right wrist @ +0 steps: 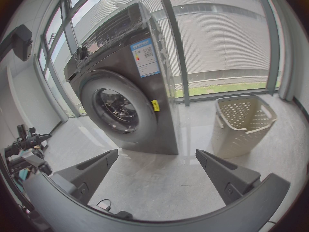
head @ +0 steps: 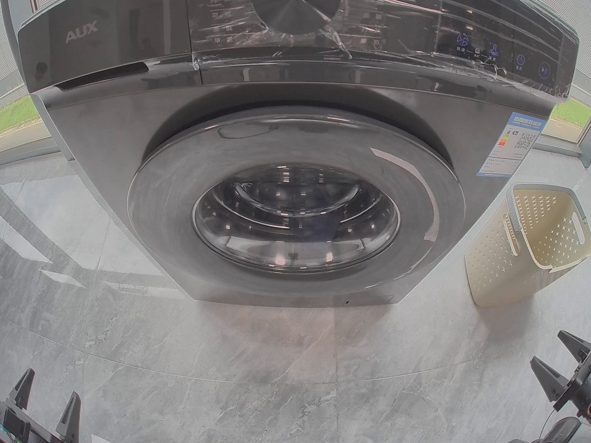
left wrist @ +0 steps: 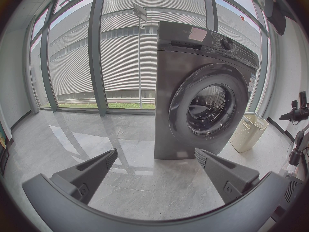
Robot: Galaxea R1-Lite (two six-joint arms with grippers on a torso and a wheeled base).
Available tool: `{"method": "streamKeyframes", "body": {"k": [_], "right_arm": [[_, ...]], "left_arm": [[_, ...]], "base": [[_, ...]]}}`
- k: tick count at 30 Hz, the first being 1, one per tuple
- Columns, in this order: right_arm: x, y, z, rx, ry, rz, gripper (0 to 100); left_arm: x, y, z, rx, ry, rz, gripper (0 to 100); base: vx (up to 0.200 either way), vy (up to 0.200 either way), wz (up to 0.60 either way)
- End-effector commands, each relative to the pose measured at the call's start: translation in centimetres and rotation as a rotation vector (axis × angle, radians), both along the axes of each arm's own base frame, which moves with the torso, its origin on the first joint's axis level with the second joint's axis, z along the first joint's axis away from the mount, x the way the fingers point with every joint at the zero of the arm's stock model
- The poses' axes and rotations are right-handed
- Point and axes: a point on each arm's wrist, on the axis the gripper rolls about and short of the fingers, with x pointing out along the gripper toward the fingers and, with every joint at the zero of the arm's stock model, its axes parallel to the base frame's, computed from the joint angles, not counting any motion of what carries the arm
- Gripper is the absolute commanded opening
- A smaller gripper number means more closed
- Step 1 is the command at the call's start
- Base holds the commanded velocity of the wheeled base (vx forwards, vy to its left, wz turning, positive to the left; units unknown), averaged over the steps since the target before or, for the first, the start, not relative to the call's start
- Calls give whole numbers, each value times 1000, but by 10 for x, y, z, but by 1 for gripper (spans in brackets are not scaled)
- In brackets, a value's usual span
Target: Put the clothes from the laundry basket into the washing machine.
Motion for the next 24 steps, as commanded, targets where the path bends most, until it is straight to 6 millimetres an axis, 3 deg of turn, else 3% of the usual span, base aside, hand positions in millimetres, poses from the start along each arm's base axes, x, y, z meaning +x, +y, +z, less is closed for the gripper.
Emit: {"method": "streamKeyframes", "body": {"k": [1,5,12,24], "right_arm": [[-37,-9,-30,-24,-136,-220,100],[-40,-7,-36,-67,-132,-343,100],[-42,-8,-40,-100,-124,-376,100],[-43,-6,-42,-138,-119,-302,100]], "left_arm": [[0,0,-5,-1,0,0,100],[0,0,-4,-1,-2,0,100],[0,0,-5,-3,0,0,100],[0,0,-4,-11,-1,1,100]], "base": [[0,0,0],[0,0,0],[0,0,0],[0,0,0]]}}
